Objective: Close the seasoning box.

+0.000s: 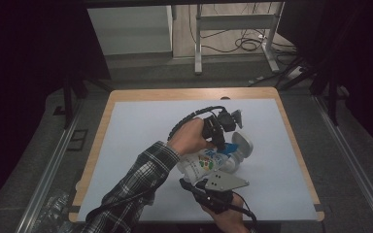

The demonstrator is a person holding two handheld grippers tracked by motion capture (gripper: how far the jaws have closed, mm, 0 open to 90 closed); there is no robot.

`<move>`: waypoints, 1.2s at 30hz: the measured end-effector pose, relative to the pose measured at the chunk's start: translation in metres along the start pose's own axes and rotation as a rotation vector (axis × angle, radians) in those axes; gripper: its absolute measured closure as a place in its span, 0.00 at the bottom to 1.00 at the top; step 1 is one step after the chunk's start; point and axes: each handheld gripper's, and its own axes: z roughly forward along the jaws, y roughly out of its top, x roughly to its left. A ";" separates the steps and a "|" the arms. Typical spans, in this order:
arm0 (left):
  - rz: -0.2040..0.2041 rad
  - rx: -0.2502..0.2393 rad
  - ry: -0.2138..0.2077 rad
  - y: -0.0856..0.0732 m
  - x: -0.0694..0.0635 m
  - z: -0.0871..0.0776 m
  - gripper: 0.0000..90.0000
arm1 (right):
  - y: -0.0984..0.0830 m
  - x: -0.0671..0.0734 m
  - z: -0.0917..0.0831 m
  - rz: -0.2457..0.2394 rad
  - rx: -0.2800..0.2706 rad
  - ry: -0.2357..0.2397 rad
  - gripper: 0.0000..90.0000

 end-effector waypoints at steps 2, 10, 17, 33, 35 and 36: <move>-0.001 0.000 0.000 0.000 0.000 0.000 0.99 | 0.000 0.000 0.000 0.001 0.002 0.001 0.99; 0.000 0.003 -0.001 0.000 0.000 0.000 0.99 | 0.001 0.001 0.000 -0.004 0.001 -0.001 0.99; -0.001 0.003 -0.003 0.000 0.000 0.000 0.99 | 0.001 0.001 0.000 -0.003 0.001 0.000 0.99; -0.001 0.006 -0.003 0.001 0.000 0.000 0.99 | 0.002 0.001 -0.001 -0.006 -0.007 -0.002 0.99; 0.000 0.006 -0.003 0.001 0.000 0.000 0.99 | 0.002 0.001 -0.001 -0.007 -0.008 -0.002 0.99; -0.001 0.005 -0.003 0.001 0.000 0.000 0.99 | 0.002 0.001 -0.001 -0.005 -0.008 -0.002 0.99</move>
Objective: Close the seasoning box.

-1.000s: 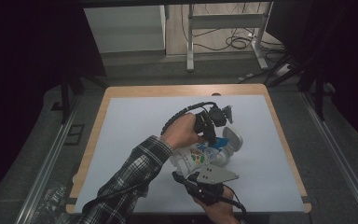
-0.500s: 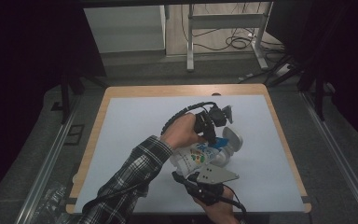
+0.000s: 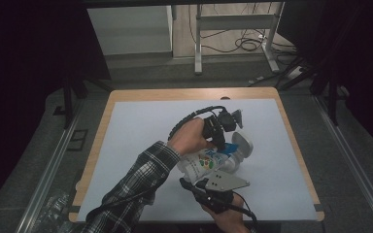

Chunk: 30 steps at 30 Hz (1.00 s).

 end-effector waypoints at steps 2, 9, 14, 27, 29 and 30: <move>-0.001 0.000 0.001 0.000 0.000 0.000 0.99 | 0.000 0.000 0.000 0.000 0.000 0.000 0.99; -0.001 0.001 0.000 0.000 0.000 0.001 0.99 | 0.000 0.000 0.000 -0.006 -0.006 -0.002 0.99; -0.001 0.001 -0.001 0.000 0.000 0.001 0.99 | 0.001 0.000 -0.001 -0.003 -0.007 0.000 0.99; -0.002 -0.003 -0.007 0.000 0.000 0.003 0.99 | 0.001 0.002 -0.001 -0.016 -0.006 0.000 0.99; -0.004 -0.005 -0.009 0.000 0.000 0.003 0.99 | 0.000 0.001 0.000 -0.018 -0.001 0.000 0.99; -0.003 -0.005 -0.009 0.000 0.000 0.003 0.99 | 0.000 0.001 0.000 -0.016 0.002 0.001 0.99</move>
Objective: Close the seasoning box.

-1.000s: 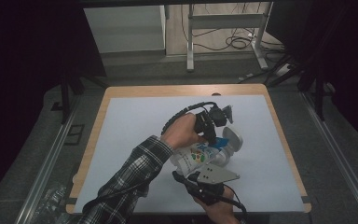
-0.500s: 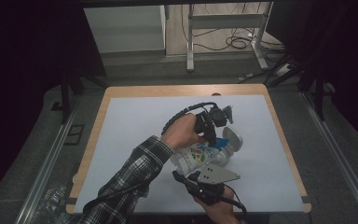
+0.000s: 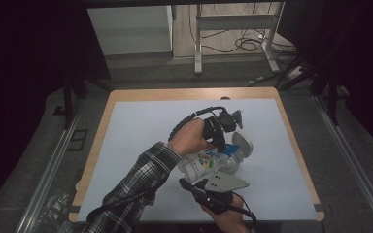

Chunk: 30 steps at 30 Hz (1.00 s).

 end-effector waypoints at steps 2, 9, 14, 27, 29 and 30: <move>0.000 0.000 0.001 0.000 0.000 -0.001 0.99 | -0.001 0.000 0.001 0.000 0.005 0.002 0.99; -0.006 -0.011 0.004 -0.002 0.000 -0.003 0.99 | -0.004 0.000 0.004 0.006 0.022 0.004 0.99; -0.007 -0.018 0.001 -0.004 0.000 -0.004 0.99 | -0.006 0.001 0.005 0.010 0.030 0.008 0.99; -0.013 -0.028 -0.004 -0.007 0.001 -0.006 0.99 | -0.010 0.001 0.008 0.018 0.060 0.004 0.99; -0.013 -0.027 -0.003 -0.007 0.001 -0.006 0.99 | -0.010 0.000 0.008 0.016 0.056 0.005 0.99; -0.013 -0.027 -0.004 -0.007 0.001 -0.006 0.99 | -0.010 0.000 0.008 0.009 0.052 0.003 0.99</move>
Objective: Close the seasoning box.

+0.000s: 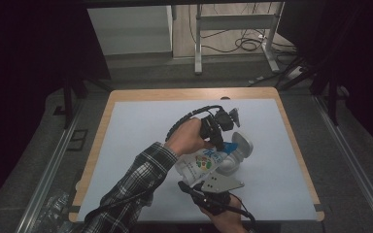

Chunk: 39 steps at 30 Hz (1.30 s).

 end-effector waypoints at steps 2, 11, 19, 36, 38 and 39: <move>0.003 0.003 -0.001 0.000 0.000 0.001 0.99 | 0.000 0.000 0.000 0.000 -0.003 0.000 0.99; 0.011 0.012 -0.010 0.003 -0.003 0.004 0.99 | 0.004 0.001 -0.004 -0.006 -0.039 0.009 0.99; 0.014 0.014 -0.013 0.005 -0.003 0.006 0.99 | 0.005 0.001 -0.005 -0.006 -0.041 0.005 0.99; -0.006 -0.040 -0.039 -0.003 -0.001 0.001 0.99 | -0.002 -0.003 0.000 0.012 0.005 -0.015 0.99; -0.009 -0.052 -0.044 -0.005 0.000 -0.001 0.99 | -0.003 -0.004 0.001 0.014 0.008 -0.021 0.99; -0.011 -0.058 -0.046 -0.006 0.000 -0.001 0.99 | -0.003 -0.005 0.001 0.014 0.009 -0.025 0.99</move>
